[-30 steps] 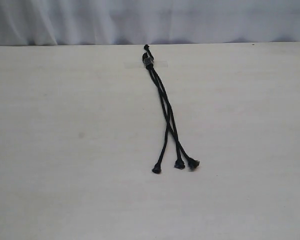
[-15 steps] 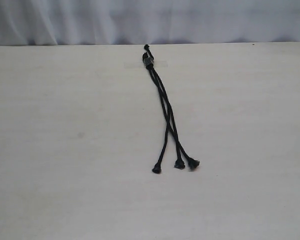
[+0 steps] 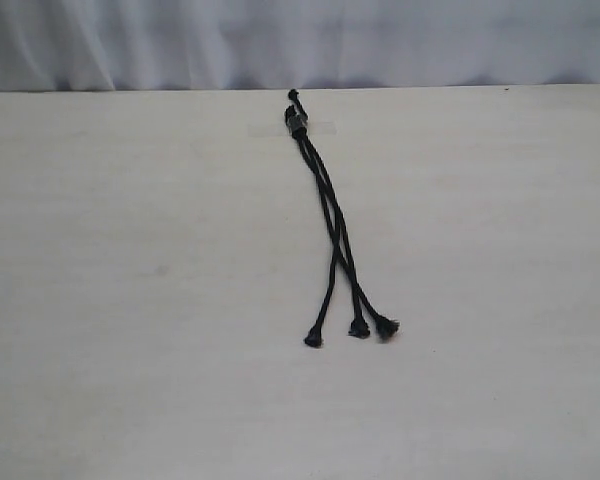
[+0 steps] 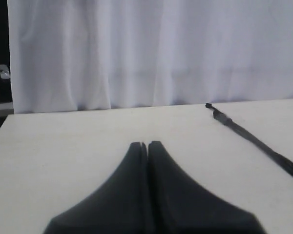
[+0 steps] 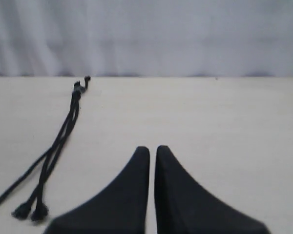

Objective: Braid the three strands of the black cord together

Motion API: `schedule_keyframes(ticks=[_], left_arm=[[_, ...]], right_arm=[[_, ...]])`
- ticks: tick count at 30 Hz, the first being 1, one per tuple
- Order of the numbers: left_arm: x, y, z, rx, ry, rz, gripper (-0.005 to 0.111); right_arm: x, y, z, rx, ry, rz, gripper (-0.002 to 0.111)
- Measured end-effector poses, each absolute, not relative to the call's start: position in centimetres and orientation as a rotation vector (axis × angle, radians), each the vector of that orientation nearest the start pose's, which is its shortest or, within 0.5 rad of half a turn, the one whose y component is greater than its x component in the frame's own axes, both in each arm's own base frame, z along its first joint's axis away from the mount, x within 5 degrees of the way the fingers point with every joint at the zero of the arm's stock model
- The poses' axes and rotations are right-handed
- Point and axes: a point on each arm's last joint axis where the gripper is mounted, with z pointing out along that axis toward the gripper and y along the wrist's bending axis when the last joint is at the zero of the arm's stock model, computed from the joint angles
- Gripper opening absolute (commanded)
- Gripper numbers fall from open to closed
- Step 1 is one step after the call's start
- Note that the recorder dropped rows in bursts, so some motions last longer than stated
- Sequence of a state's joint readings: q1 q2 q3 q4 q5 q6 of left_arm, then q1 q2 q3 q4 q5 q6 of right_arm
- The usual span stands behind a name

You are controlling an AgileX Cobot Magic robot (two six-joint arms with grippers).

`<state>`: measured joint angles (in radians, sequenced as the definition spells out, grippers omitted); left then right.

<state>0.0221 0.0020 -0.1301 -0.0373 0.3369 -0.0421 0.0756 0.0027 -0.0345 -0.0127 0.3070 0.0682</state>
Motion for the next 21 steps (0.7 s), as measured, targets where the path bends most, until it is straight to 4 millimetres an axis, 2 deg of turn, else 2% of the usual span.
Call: schedule_keyframes(ticks=[4,6,21], left_arm=[[5.4,0.0,19.1,-0.079,1.781,-0.049,0.0],[5.3,0.0,18.3,-0.08,1.827,-0.049,0.0],[5.3,0.0,18.1,-0.081,1.845,-0.049,0.0]], right_arm=[[5.4,0.4,18.3,-0.012,1.823,0.093,0.004],[5.4,0.4,18.3,-0.013,1.82,0.092,0.004],[5.4,0.4,18.4,-0.012,1.817,0.094,0.004]])
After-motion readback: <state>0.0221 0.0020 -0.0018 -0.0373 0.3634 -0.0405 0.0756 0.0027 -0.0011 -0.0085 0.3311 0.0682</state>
